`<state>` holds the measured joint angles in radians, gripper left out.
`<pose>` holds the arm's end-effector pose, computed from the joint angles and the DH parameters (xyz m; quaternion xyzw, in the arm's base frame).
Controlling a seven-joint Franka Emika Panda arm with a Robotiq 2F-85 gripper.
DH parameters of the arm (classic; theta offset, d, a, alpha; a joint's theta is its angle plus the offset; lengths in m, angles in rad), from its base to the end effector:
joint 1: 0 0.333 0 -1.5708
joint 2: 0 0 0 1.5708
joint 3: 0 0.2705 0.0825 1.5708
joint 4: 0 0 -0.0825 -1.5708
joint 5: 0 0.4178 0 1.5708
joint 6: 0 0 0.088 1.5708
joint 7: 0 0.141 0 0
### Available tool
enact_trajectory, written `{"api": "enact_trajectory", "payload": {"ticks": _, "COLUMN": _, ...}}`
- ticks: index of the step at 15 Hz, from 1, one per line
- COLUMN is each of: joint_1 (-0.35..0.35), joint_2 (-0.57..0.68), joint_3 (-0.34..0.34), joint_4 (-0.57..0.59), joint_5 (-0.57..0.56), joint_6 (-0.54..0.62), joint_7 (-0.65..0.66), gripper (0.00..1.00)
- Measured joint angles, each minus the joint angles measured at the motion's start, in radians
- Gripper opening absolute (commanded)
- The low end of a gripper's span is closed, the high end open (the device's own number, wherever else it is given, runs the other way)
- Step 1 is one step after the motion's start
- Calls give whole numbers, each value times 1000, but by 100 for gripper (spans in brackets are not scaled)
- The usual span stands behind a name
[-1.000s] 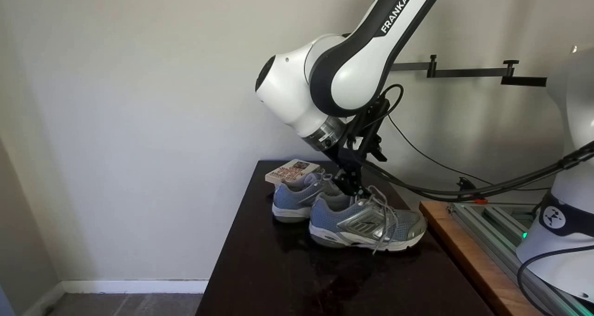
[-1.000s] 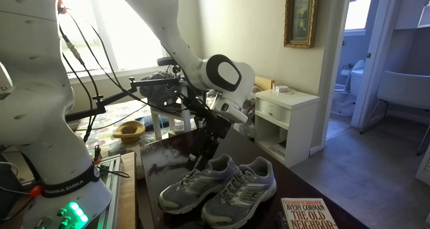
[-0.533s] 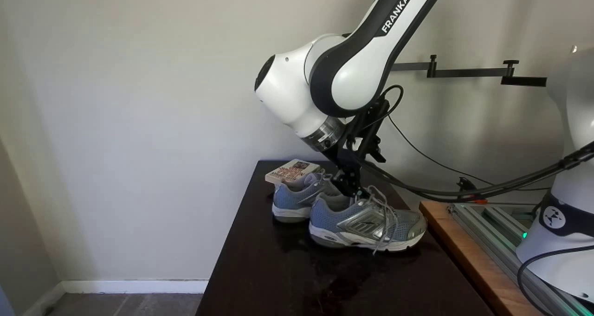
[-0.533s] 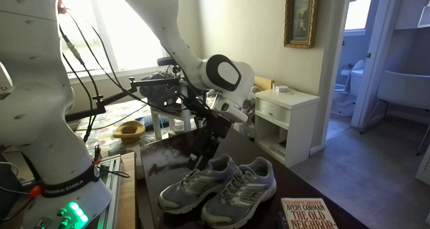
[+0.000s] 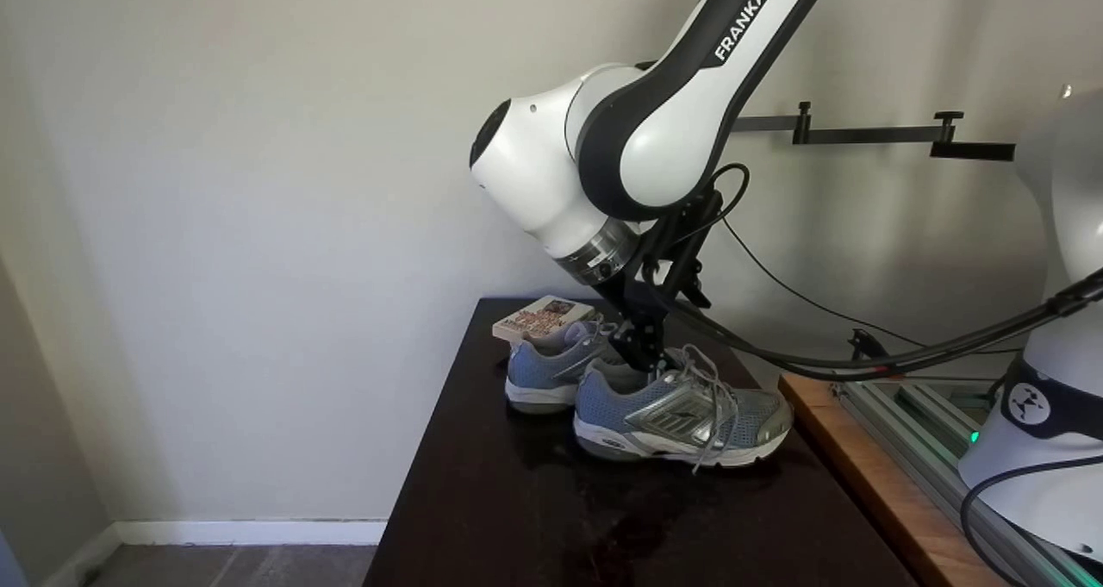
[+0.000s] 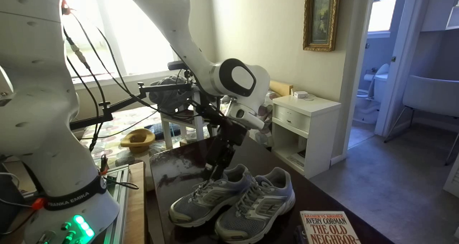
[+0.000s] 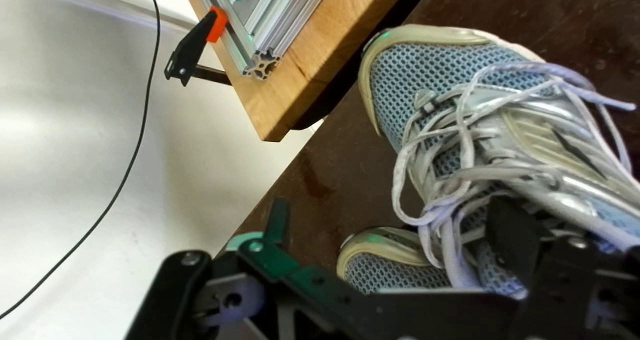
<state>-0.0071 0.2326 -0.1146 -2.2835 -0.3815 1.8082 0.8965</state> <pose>0.4276 -0.1000 0.1292 0.8524 -0.3584 -0.2512 0.2862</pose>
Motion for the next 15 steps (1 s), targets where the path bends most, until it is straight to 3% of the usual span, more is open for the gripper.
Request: {"api": "enact_trajectory", "payload": {"ticks": 15, "joint_1": -10, "joint_2": 0, "joint_3": 9, "joint_4": -4, "joint_5": 91, "joint_6": -108, "joint_7": -143, "gripper": 100}}
